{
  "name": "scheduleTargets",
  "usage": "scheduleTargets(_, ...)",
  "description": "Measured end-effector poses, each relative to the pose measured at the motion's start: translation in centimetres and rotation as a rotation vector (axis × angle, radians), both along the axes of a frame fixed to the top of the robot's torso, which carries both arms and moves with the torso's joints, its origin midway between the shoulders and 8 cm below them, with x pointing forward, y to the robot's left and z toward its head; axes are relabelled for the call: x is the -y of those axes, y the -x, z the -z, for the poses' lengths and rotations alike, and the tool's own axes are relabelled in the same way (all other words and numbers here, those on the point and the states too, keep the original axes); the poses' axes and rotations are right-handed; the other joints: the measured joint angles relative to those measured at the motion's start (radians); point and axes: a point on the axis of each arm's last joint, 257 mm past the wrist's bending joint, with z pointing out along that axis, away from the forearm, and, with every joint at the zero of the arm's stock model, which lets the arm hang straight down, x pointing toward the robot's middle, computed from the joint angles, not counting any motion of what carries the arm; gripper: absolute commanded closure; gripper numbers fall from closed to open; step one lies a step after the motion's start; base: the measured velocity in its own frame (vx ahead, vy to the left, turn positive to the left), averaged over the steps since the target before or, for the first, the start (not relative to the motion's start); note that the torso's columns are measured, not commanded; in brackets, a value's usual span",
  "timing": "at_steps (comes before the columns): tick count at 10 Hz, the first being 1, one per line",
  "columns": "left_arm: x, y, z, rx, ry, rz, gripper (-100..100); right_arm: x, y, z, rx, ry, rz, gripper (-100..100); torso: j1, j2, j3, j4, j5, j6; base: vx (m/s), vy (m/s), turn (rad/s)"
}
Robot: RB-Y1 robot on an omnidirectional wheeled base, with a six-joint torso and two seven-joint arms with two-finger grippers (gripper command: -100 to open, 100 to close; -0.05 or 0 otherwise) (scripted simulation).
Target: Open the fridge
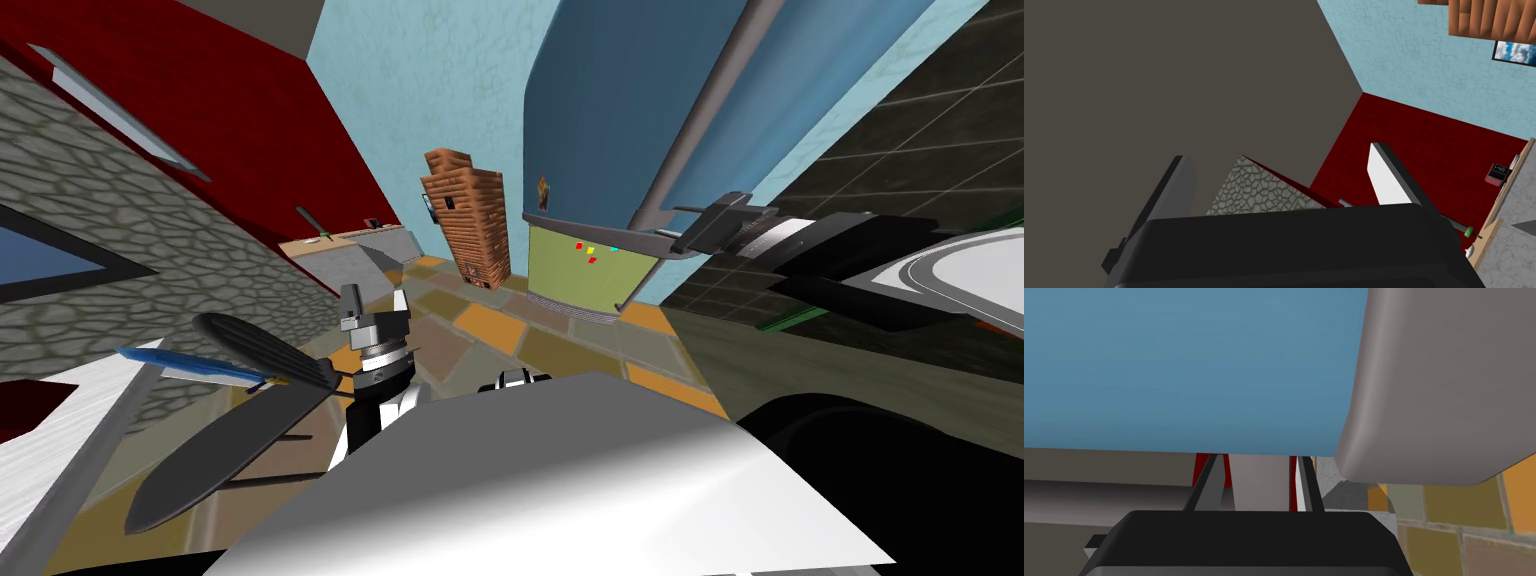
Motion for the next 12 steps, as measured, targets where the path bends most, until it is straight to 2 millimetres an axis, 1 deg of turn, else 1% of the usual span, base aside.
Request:
scheduleTargets(1,0.0,0.0,0.0,0.000,0.000,0.000,0,0.1,0.0,0.3,-0.007,-0.002,0.002,100,-0.008,0.001,0.001,0.002,-0.001,0.000,0.066,0.232,-0.053)
scheduleTargets(2,0.0,0.0,0.0,0.000,0.000,0.000,0,0.7,0.1,0.3,-0.009,-0.002,0.014,100,-0.003,-0.002,0.000,0.000,-0.002,0.002,0.073,0.260,-0.092)
scheduleTargets(4,0.0,0.0,0.0,0.000,0.000,0.000,0,1.9,0.1,0.3,-0.006,-0.002,0.042,100,0.001,-0.003,-0.001,-0.002,-0.002,0.000,0.063,0.291,-0.085)
scheduleTargets(8,0.0,0.0,0.0,0.000,0.000,0.000,0,4.4,0.7,0.4,-0.008,-0.005,0.096,100,0.001,-0.008,-0.005,-0.003,0.001,-0.003,0.070,0.315,-0.073)
scheduleTargets(9,0.0,0.0,0.0,0.000,0.000,0.000,0,4.8,0.7,0.5,-0.010,-0.006,0.106,100,-0.001,-0.008,-0.006,-0.003,0.001,-0.005,0.054,0.307,-0.065)
scheduleTargets(12,0.0,0.0,0.0,0.000,0.000,0.000,0,6.6,1.1,0.3,-0.007,-0.005,0.149,100,0.001,-0.008,-0.006,-0.003,0.001,-0.004,0.068,0.289,-0.070)
